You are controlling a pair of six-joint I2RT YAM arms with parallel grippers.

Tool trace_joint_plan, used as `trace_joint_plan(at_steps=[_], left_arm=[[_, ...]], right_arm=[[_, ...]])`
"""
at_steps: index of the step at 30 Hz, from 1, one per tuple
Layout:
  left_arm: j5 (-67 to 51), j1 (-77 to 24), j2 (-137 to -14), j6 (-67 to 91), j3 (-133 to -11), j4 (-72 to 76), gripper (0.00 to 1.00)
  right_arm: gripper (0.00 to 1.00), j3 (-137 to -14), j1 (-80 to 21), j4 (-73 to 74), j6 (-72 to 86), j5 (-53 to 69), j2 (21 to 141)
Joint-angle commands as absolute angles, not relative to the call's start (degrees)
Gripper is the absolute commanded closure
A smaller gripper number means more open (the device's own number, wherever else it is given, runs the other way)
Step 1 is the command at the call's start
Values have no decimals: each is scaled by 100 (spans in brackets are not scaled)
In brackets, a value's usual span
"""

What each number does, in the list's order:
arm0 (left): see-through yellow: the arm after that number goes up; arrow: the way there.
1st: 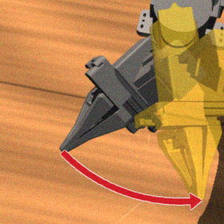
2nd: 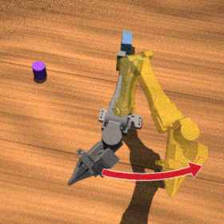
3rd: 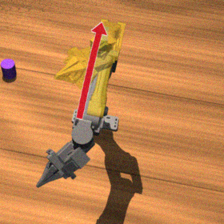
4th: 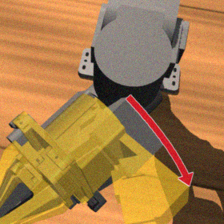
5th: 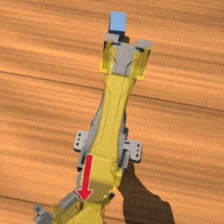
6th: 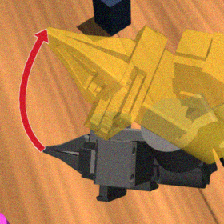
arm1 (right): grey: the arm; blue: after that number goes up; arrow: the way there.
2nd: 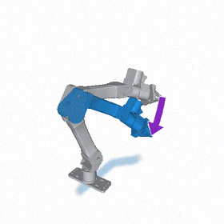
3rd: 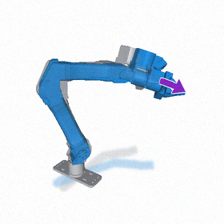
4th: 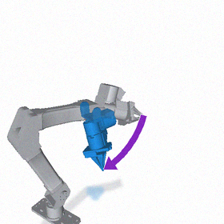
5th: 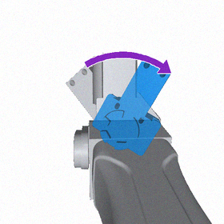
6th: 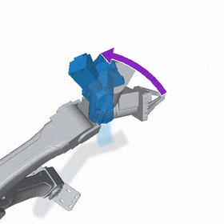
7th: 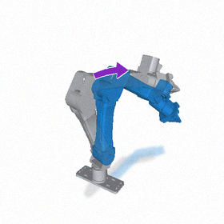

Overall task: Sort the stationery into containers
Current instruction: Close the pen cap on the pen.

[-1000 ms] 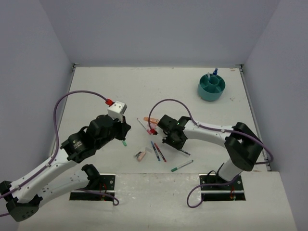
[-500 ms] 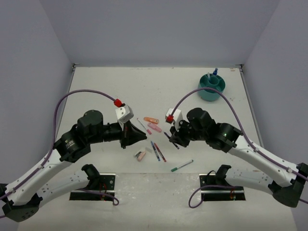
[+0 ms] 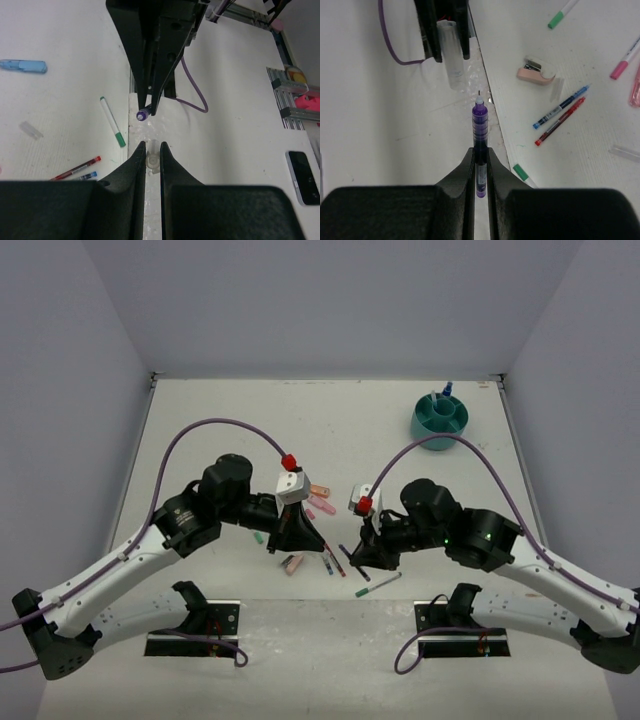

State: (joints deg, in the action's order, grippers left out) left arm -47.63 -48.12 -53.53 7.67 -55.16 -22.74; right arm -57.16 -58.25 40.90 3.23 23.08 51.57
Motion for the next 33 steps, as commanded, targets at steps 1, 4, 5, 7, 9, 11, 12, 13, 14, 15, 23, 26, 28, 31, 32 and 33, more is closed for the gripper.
trace_joint_plan(at_steps=[1,4,5,7,9,11,12,13,14,15,23,26,28,31,32,33], left_arm=[[-4929,-4798,-5417,747,-5802,-1820,100],[-4913,-4799,-5539,772,-5836,-1793,100],[-4913,-4799,-5554,808,-5836,-1750,100],[-4951,-4799,-5569,829,-5833,-1696,100],[-4934,-4799,-5564,858,-5822,-1644,100],[-4897,-4790,-5538,859,-5844,-1654,100],[-4868,-4790,-5524,854,-5872,-1687,100],[-4833,-4790,-5510,848,-5903,-1714,100],[-4798,-4790,-5497,834,-5928,-1751,100],[-4768,-4791,-5482,807,-5944,-1806,100],[-4735,-4790,-5361,755,-5925,-1910,100],[-4821,-4790,-5355,767,-5863,-1875,100],[-4953,-4790,-5370,765,-5816,-1849,100],[-5170,-4790,-5379,765,-5774,-1810,100],[-5219,-4790,-5387,769,-5762,-1798,100],[-5267,-4790,-5395,773,-5750,-1786,100]], right_arm=[[100,-5564,-5863,3474,694,2846,4754],[100,-5527,-5862,3545,659,2840,4746],[100,-5520,-5862,3559,659,2848,4789],[100,-5505,-5877,3583,694,2886,4872],[100,-5493,-5889,3583,712,2903,4930],[100,-5481,-5935,3614,718,2886,5008],[100,-5491,-5954,3633,713,2877,5037],[100,-5498,-5973,3657,712,2856,5072],[100,-5502,-5988,3679,714,2832,5102],[100,-5502,-5996,3694,721,2812,5118],[100,-5579,-6125,3718,722,2726,5237],[100,-5645,-6141,3695,709,2637,5230],[100,-5692,-6135,3665,715,2506,5192],[100,-5757,-6143,3665,694,2408,5178],[100,-5769,-6139,3669,690,2404,5194],[100,-5782,-6135,3673,686,2400,5210]])
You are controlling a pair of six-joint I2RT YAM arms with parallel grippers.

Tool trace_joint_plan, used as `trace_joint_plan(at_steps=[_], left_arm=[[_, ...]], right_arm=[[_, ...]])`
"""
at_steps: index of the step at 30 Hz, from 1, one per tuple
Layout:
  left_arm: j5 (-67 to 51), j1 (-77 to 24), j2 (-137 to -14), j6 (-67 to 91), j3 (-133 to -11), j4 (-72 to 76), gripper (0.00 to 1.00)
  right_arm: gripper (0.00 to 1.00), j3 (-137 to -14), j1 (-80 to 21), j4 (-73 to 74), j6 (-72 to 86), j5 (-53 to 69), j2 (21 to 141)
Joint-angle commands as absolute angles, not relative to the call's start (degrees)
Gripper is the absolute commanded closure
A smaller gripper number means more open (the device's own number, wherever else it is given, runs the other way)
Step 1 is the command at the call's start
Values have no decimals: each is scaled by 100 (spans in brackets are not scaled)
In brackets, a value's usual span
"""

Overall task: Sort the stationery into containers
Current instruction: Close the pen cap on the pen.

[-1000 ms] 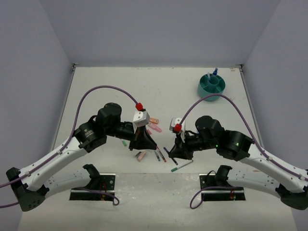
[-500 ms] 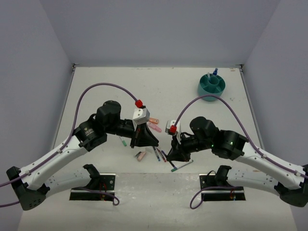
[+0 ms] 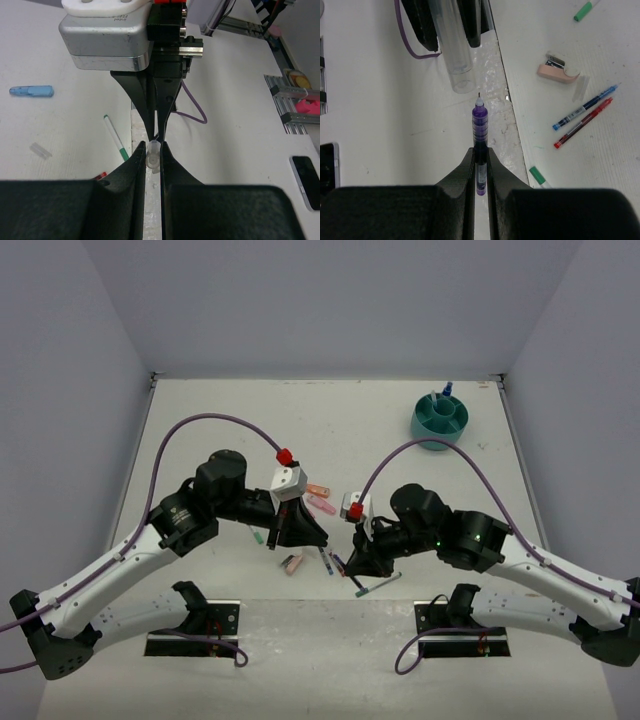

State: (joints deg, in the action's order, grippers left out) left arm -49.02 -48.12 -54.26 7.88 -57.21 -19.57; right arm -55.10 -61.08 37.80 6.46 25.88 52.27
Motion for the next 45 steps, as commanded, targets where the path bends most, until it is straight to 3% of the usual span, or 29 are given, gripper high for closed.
trace_joint_plan(at_steps=[1,45], left_arm=[[-5276,-4790,-5399,773,-5745,-1779,100],[-4935,-4799,-5564,791,-5673,-1828,100]], right_arm=[[100,-5789,-6138,3674,683,2394,5223],[100,-5998,-6152,3476,550,2953,5075]])
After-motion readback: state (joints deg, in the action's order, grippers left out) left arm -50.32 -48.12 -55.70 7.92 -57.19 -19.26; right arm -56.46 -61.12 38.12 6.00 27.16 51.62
